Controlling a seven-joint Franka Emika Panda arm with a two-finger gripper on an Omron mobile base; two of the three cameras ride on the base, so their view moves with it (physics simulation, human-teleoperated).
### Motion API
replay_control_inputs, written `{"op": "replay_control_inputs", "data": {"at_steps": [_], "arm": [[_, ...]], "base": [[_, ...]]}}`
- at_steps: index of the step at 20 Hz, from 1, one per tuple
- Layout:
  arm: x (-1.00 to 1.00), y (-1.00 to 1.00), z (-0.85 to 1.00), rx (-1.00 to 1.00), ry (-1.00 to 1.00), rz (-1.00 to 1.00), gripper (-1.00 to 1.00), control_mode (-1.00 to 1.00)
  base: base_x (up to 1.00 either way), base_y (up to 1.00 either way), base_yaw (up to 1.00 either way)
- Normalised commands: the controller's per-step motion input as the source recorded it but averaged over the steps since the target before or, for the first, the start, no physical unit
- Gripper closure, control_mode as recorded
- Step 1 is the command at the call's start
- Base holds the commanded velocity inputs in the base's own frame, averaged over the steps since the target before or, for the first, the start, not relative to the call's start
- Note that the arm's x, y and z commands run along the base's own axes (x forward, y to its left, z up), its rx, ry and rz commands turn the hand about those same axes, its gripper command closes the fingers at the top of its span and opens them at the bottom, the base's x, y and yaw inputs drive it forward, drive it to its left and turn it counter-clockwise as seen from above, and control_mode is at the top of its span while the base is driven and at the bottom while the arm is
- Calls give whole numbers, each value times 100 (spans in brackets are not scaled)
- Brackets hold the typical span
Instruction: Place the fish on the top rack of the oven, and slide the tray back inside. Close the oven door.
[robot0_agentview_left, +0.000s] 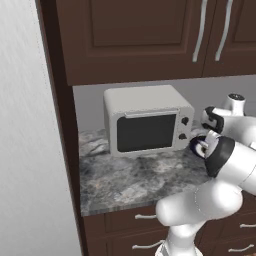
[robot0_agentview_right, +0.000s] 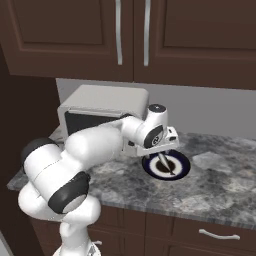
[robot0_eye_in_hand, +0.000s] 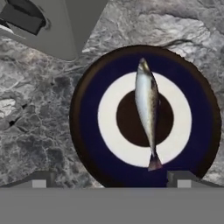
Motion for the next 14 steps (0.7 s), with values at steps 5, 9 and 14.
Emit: {"op": "replay_control_inputs", "data": {"at_steps": [5, 9, 14], "arm": [[27, -23, -36, 0, 0, 8, -100, -100], [33, -21, -39, 0, 0, 8, -100, -100], [35, -16, -40, 0, 0, 8, -100, -100]], "base": [[0, 0, 0], [0, 0, 0], [0, 0, 0]]}}
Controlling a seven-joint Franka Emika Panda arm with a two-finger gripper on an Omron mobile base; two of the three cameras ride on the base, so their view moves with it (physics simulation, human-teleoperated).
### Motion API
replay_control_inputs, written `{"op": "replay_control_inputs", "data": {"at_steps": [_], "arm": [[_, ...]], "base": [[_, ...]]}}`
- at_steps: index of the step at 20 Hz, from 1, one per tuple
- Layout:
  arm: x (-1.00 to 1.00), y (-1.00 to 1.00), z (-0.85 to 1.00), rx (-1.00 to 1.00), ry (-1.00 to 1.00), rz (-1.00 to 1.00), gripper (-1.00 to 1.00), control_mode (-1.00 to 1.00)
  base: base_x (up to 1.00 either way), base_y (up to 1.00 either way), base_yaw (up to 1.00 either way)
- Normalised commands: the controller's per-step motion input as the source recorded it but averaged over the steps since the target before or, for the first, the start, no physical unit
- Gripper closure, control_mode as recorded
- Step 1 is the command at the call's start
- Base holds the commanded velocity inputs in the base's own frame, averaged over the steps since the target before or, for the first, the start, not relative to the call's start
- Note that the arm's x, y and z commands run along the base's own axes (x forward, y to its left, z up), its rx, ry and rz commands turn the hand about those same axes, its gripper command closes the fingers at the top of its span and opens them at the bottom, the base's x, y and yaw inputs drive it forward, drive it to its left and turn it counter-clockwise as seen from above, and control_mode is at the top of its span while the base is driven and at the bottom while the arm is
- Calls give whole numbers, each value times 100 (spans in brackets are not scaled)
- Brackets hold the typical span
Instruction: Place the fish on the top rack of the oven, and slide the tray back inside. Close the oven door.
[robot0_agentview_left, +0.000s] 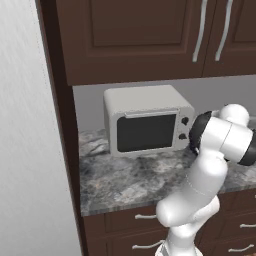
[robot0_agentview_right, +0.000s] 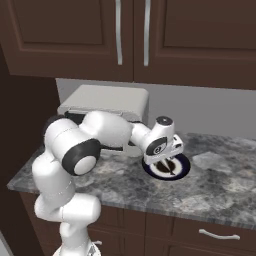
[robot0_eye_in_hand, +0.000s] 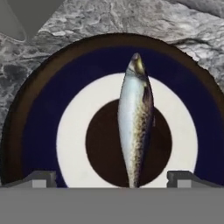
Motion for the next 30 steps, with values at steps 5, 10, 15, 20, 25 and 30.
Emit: {"op": "replay_control_inputs", "data": {"at_steps": [5, 10, 15, 20, 25, 30], "arm": [[37, -12, -37, 0, 0, 8, -100, -100], [36, -3, -38, 0, 0, 6, -100, -100], [29, -5, -33, 0, 0, 6, 100, -100], [0, 0, 4, 0, 1, 0, 100, -100], [-25, 0, 78, 0, -1, 1, 100, -100], [-8, 1, 72, 0, -4, 6, 100, -100]], "base": [[0, 0, 0], [0, 0, 0], [0, 0, 0], [0, 0, 0], [0, 0, 0], [0, 0, 0]]}}
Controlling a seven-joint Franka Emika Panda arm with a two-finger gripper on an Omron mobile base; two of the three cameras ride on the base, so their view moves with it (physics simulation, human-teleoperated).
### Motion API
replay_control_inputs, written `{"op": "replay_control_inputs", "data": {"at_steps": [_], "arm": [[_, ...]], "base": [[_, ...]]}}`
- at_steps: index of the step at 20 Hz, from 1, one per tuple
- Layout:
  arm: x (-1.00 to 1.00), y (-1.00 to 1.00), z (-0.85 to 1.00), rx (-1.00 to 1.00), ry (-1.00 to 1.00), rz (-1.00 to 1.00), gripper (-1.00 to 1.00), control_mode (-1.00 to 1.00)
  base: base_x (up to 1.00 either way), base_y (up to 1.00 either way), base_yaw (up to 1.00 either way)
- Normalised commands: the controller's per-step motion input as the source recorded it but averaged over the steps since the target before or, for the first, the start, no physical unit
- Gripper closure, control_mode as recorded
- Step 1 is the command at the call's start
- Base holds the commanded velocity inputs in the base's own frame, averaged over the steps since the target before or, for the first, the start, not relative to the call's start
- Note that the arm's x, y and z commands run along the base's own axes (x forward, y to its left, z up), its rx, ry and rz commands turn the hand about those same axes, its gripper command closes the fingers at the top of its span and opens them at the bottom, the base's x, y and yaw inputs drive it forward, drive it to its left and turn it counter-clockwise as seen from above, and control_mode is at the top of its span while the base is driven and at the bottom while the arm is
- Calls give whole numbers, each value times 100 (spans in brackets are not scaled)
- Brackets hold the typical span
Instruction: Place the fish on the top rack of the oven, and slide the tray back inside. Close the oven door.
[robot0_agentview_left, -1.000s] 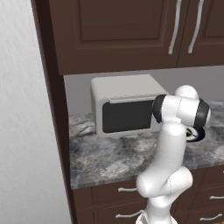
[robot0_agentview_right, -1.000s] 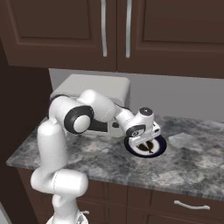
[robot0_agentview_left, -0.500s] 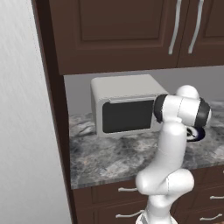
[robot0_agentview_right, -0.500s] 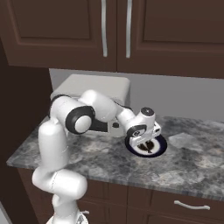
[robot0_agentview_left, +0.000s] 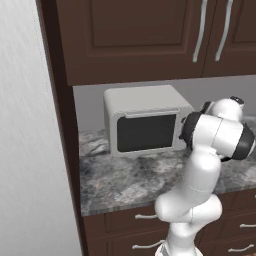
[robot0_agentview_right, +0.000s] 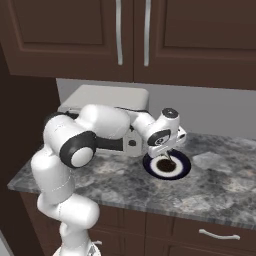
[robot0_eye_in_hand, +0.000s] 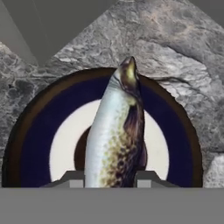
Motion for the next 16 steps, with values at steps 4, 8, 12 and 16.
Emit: {"op": "replay_control_inputs", "data": {"at_steps": [4, 8, 12, 16], "arm": [[-38, 7, 29, 0, -3, 15, 100, -100], [-59, 14, 42, -1, -5, 15, 100, -100], [-57, 43, 62, -7, -7, 15, 100, -100], [-40, 71, 42, -11, 0, 19, 100, -100]], "base": [[0, 0, 0], [0, 0, 0], [0, 0, 0], [0, 0, 0]]}}
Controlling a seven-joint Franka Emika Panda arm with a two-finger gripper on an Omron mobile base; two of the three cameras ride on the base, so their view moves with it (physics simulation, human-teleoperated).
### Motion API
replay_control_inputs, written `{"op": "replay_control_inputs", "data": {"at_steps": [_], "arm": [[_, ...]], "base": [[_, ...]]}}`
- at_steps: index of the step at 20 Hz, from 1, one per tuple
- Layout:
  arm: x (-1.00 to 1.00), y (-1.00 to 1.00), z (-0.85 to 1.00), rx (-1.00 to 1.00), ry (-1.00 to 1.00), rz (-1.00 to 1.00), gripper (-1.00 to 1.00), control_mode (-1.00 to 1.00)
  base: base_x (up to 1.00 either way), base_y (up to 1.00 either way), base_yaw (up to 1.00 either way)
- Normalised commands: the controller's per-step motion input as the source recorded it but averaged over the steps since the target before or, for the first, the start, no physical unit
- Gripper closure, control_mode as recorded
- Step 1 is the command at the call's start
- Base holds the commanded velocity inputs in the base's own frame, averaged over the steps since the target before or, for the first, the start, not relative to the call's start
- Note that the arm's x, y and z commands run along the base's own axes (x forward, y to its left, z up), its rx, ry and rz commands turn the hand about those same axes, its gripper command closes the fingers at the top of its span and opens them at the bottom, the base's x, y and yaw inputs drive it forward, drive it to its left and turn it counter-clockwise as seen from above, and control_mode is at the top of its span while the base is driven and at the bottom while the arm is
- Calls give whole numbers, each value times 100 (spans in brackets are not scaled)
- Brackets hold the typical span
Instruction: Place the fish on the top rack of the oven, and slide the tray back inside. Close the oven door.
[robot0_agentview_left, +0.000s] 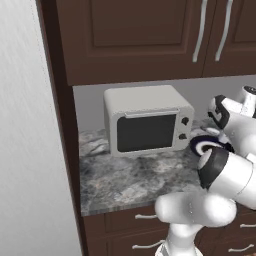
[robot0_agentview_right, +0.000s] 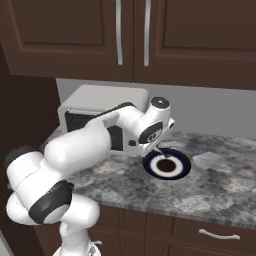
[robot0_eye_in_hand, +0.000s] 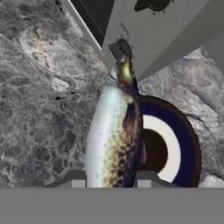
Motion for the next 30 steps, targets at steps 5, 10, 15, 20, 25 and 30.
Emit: {"op": "replay_control_inputs", "data": {"at_steps": [5, 10, 15, 20, 25, 30], "arm": [[-44, 90, 2, -14, -2, 16, 100, -100], [-40, 89, 11, -14, -11, 17, 100, -100], [-20, 77, 24, -9, -16, 25, 100, -100], [-10, 72, 30, -10, -19, 29, 100, -100], [1, 41, 5, -5, -10, 19, 100, -100], [3, 0, 0, 0, 0, 0, 100, 100]], "base": [[0, 0, 0], [0, 0, 0], [0, 0, 0], [0, 0, 0], [0, 0, 0], [-21, 17, 8]]}}
